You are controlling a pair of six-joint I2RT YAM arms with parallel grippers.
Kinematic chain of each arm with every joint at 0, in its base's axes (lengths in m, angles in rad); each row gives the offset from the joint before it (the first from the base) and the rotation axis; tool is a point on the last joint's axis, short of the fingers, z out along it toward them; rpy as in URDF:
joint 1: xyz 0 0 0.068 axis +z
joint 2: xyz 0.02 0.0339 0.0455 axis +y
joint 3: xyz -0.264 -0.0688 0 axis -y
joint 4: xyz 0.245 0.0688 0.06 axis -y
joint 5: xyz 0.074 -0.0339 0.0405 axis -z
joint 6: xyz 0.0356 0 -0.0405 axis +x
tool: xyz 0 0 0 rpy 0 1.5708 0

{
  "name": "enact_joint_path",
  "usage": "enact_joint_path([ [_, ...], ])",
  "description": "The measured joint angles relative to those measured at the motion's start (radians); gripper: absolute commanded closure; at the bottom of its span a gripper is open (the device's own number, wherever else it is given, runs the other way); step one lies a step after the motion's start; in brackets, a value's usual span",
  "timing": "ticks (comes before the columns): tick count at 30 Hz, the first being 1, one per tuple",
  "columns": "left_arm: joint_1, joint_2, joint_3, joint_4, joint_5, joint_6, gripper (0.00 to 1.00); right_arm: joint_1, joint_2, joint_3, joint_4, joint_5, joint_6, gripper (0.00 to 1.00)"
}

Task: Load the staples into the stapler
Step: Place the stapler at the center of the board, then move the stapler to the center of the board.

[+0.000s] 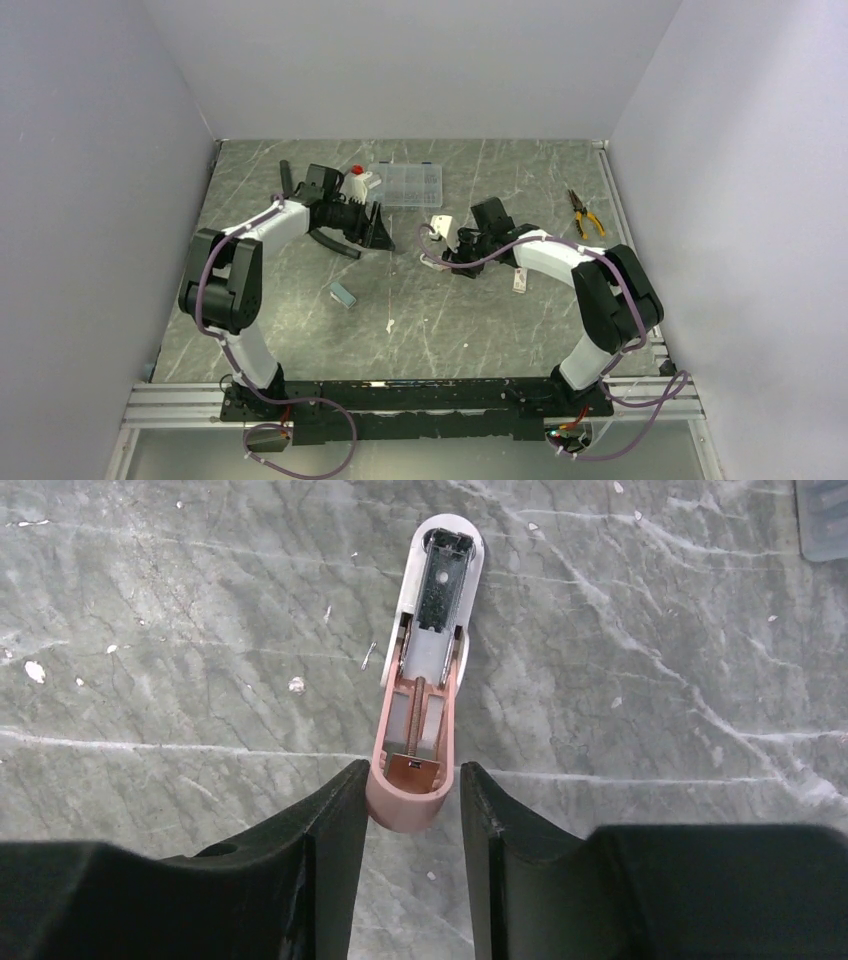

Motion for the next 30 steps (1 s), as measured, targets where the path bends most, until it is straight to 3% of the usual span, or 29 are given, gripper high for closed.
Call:
enact_joint_path([
  [8, 0.006, -0.066, -0.001, -0.053, -0.022, 0.085, 0.25, -0.011, -0.018, 0.034, -0.034, -0.016, -0.004, 0.46],
  [12, 0.02, -0.085, -0.016, -0.079, -0.031, 0.144, 0.23, -0.015, -0.047, 0.039, -0.037, -0.017, -0.001, 0.34],
  [16, 0.052, -0.125, -0.025, -0.175, -0.05, 0.261, 0.22, -0.023, -0.1, 0.039, -0.063, -0.015, 0.009, 0.33],
  [25, 0.145, -0.333, -0.147, -0.479, -0.111, 0.812, 0.21, -0.024, -0.261, 0.039, -0.148, -0.023, 0.034, 0.32],
  [30, 0.159, -0.415, -0.22, -0.55, -0.136, 1.115, 0.22, -0.024, -0.305, 0.039, -0.184, -0.039, 0.056, 0.32],
])
